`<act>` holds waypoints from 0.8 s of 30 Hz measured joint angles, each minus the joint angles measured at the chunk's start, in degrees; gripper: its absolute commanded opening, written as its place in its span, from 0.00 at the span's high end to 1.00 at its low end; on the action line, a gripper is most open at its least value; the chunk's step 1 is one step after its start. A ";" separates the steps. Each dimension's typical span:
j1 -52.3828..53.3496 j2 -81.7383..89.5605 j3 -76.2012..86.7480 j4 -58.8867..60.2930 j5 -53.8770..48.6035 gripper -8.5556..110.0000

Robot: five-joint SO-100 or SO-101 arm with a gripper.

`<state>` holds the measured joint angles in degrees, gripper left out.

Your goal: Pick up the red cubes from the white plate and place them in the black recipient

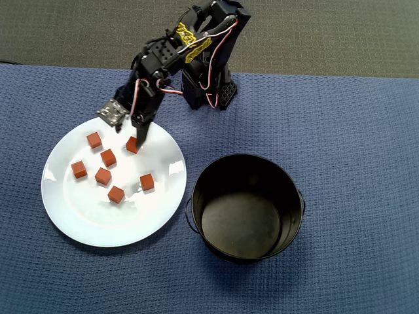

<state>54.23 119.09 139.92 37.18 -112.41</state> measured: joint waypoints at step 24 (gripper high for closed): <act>-6.33 -4.39 -2.37 3.34 -6.50 0.74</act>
<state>47.90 114.70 137.55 40.52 -118.92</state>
